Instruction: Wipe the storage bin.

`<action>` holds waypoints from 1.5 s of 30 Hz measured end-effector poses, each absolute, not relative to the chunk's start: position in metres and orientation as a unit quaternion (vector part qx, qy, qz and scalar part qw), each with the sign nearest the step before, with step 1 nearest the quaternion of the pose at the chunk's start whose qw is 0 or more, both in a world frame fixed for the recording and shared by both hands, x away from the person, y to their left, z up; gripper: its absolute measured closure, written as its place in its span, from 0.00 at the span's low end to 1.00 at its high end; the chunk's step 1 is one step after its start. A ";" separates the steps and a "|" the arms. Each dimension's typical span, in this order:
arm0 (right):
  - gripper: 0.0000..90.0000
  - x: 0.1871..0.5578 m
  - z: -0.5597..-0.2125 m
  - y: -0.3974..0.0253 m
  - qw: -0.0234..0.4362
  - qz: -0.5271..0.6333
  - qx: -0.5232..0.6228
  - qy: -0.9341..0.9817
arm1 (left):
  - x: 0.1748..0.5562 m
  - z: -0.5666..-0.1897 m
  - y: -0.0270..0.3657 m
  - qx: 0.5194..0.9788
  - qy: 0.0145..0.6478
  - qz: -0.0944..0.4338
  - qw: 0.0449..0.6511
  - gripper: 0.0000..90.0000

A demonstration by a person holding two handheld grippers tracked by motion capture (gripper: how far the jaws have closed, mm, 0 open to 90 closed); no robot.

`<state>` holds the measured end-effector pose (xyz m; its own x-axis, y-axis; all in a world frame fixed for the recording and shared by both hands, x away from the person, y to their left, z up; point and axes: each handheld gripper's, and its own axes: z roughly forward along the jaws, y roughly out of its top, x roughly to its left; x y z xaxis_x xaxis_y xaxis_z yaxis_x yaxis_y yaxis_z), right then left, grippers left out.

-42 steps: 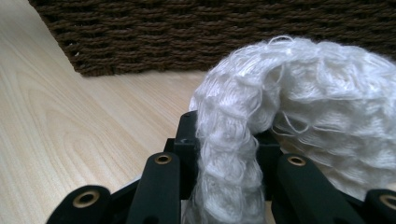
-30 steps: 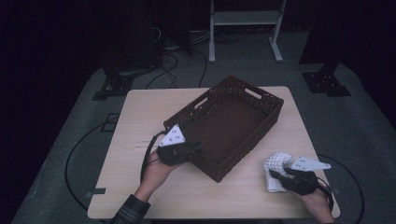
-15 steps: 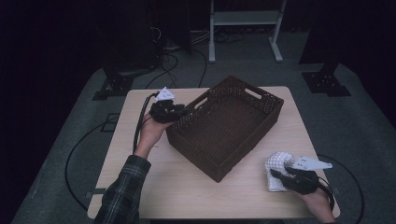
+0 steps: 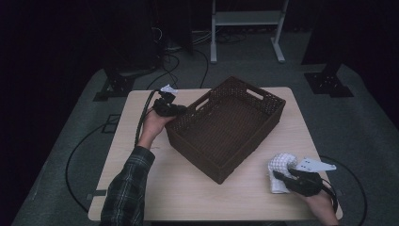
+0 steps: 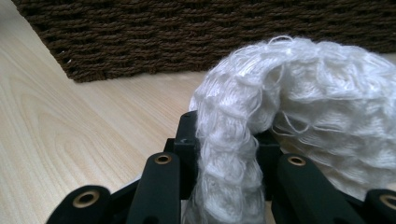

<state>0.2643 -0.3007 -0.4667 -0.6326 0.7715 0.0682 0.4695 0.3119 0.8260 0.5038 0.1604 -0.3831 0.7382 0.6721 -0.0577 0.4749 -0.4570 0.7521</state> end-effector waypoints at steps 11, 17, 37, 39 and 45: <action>0.78 0.264 -0.466 -0.300 0.175 0.436 0.392 0.791 | 0.461 -0.381 0.193 0.837 0.360 0.139 0.387 0.92; 0.78 0.266 -0.466 -0.297 0.174 0.435 0.389 0.793 | 0.446 -0.384 0.212 0.824 0.369 0.147 0.404 0.90; 0.78 0.266 -0.467 -0.294 0.174 0.432 0.388 0.795 | 0.383 -0.392 0.267 0.796 0.384 0.171 0.436 0.98; 0.78 0.266 -0.467 -0.294 0.173 0.432 0.389 0.795 | 0.383 -0.394 0.268 0.794 0.385 0.166 0.441 0.98; 0.78 0.266 -0.467 -0.295 0.173 0.431 0.390 0.795 | 0.380 -0.400 0.265 0.798 0.379 0.151 0.444 1.00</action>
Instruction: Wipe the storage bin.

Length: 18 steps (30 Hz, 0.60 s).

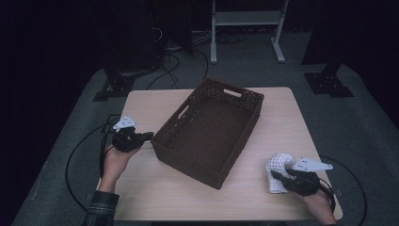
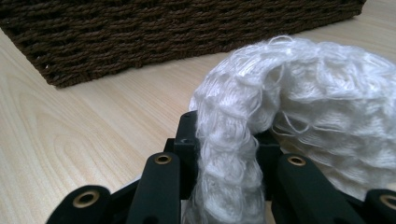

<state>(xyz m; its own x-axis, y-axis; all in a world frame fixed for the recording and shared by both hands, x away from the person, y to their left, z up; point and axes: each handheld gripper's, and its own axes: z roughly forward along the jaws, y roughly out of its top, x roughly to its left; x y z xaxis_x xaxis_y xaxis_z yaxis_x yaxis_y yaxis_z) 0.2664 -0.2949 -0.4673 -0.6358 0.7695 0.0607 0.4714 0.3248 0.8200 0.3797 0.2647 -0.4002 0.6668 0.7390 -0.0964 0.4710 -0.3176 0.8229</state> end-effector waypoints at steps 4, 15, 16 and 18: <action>0.78 0.266 -0.467 -0.297 0.175 0.431 0.392 0.793 | 0.374 -0.401 0.263 0.800 0.374 0.142 0.448 1.00; 0.78 0.267 -0.467 -0.304 0.186 0.423 0.402 0.790 | 0.349 -0.403 0.243 0.813 0.341 0.110 0.459 1.00; 0.78 0.266 -0.467 -0.304 0.187 0.423 0.404 0.790 | 0.347 -0.404 0.240 0.814 0.338 0.105 0.460 1.00; 0.78 0.266 -0.467 -0.306 0.189 0.422 0.404 0.789 | 0.344 -0.406 0.234 0.816 0.329 0.095 0.466 1.00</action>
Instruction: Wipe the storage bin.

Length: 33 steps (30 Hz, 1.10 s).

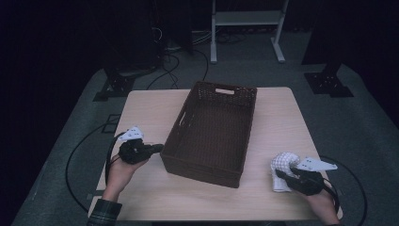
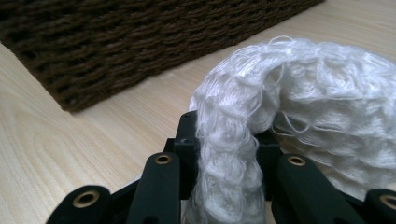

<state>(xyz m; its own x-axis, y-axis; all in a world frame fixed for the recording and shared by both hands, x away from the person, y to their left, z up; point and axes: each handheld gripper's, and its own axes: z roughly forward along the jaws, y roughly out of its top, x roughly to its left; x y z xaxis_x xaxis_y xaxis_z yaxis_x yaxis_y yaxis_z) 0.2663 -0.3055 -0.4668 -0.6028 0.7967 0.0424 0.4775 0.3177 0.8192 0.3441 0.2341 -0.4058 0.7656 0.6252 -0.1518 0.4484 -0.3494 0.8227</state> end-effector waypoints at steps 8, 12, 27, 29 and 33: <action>0.78 0.265 -0.466 -0.310 0.195 0.421 0.409 0.786 | 0.334 -0.408 0.202 0.826 0.291 0.063 0.479 1.00; 0.78 0.265 -0.465 -0.312 0.198 0.420 0.410 0.785 | 0.329 -0.410 0.186 0.830 0.272 0.054 0.484 1.00; 0.78 0.261 -0.467 -0.318 0.204 0.410 0.416 0.785 | 0.302 -0.427 0.163 0.842 0.244 0.062 0.478 0.71; 0.78 0.260 -0.467 -0.318 0.204 0.410 0.417 0.785 | 0.294 -0.434 0.162 0.844 0.242 0.061 0.474 0.63; 0.78 0.260 -0.465 -0.317 0.204 0.412 0.417 0.784 | 0.285 -0.448 0.156 0.851 0.239 0.060 0.464 0.51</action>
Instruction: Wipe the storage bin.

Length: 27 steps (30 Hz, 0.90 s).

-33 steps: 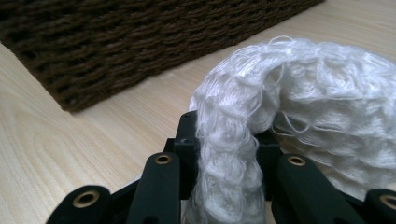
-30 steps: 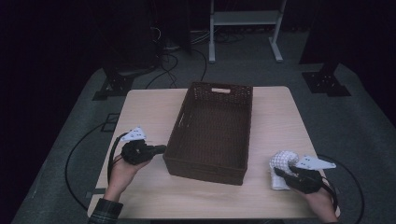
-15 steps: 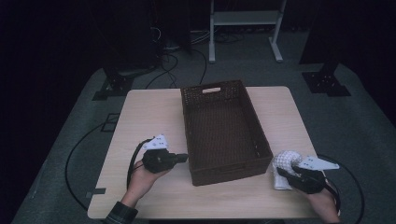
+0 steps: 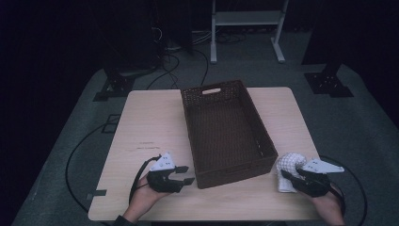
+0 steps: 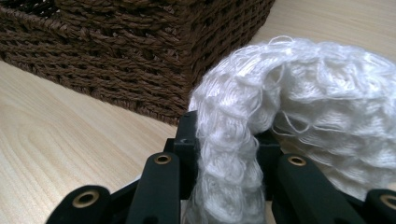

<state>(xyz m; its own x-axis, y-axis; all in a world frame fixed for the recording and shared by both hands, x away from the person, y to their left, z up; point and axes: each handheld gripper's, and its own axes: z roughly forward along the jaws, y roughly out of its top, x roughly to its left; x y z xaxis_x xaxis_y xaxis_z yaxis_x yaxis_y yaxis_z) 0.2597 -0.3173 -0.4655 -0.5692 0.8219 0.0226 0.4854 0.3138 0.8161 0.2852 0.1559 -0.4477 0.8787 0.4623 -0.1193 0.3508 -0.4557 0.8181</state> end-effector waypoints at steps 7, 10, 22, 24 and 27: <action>0.78 0.261 -0.466 -0.314 0.202 0.411 0.414 0.787 | 0.285 -0.467 0.140 0.863 0.238 0.064 0.442 0.45; 0.78 0.261 -0.466 -0.314 0.201 0.411 0.414 0.787 | 0.287 -0.472 0.137 0.867 0.240 0.063 0.433 0.45; 0.78 0.265 -0.472 -0.311 0.188 0.393 0.415 0.798 | 0.299 -0.484 0.113 0.877 0.237 0.090 0.408 0.48; 0.78 0.267 -0.474 -0.309 0.184 0.390 0.414 0.801 | 0.302 -0.484 0.110 0.875 0.239 0.096 0.409 0.48; 0.78 0.269 -0.477 -0.307 0.175 0.384 0.415 0.806 | 0.306 -0.486 0.109 0.870 0.244 0.101 0.416 0.48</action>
